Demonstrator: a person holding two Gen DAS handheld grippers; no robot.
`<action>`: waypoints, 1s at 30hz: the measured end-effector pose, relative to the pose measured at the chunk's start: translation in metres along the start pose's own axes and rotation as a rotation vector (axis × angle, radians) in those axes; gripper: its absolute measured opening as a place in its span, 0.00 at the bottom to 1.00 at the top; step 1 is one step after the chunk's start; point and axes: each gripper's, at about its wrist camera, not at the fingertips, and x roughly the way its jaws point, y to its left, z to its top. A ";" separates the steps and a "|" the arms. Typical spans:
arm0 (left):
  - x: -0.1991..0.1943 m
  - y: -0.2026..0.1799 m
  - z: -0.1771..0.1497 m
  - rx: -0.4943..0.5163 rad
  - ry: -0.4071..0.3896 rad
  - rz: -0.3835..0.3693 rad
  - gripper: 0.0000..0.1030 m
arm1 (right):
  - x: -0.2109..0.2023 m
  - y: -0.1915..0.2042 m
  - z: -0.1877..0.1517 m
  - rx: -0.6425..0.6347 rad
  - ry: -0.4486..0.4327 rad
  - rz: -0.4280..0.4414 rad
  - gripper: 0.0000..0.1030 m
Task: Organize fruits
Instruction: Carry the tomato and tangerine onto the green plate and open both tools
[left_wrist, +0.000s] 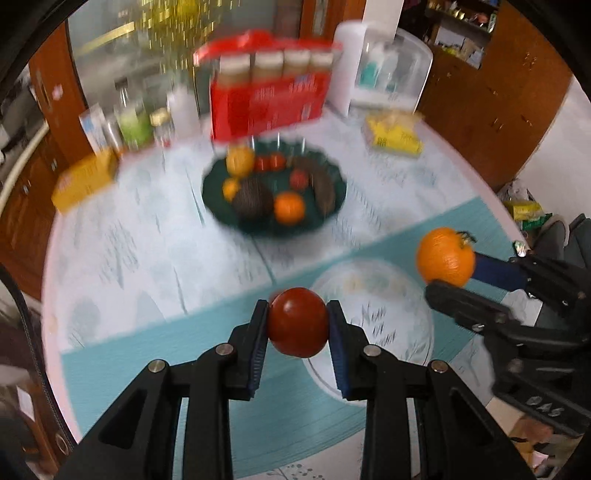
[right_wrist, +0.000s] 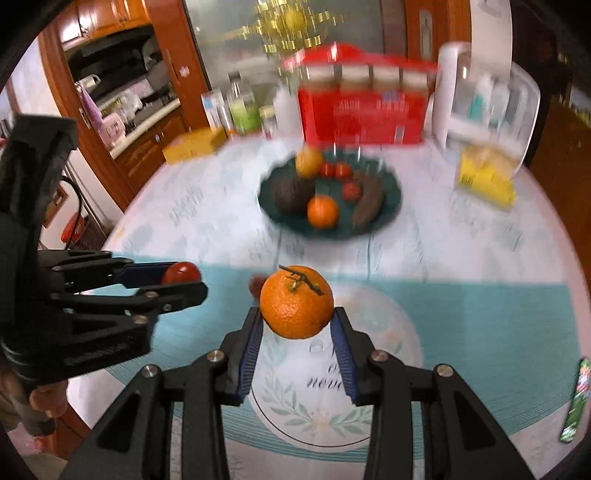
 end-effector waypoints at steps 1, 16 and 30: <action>-0.012 0.001 0.009 -0.002 -0.020 0.000 0.28 | -0.014 0.000 0.011 0.007 -0.018 0.004 0.37; -0.072 0.018 0.122 -0.020 -0.103 0.085 0.29 | -0.093 -0.005 0.156 -0.039 -0.124 -0.039 0.37; 0.109 0.054 0.178 -0.128 0.054 0.130 0.29 | 0.114 -0.076 0.212 0.037 0.132 -0.005 0.37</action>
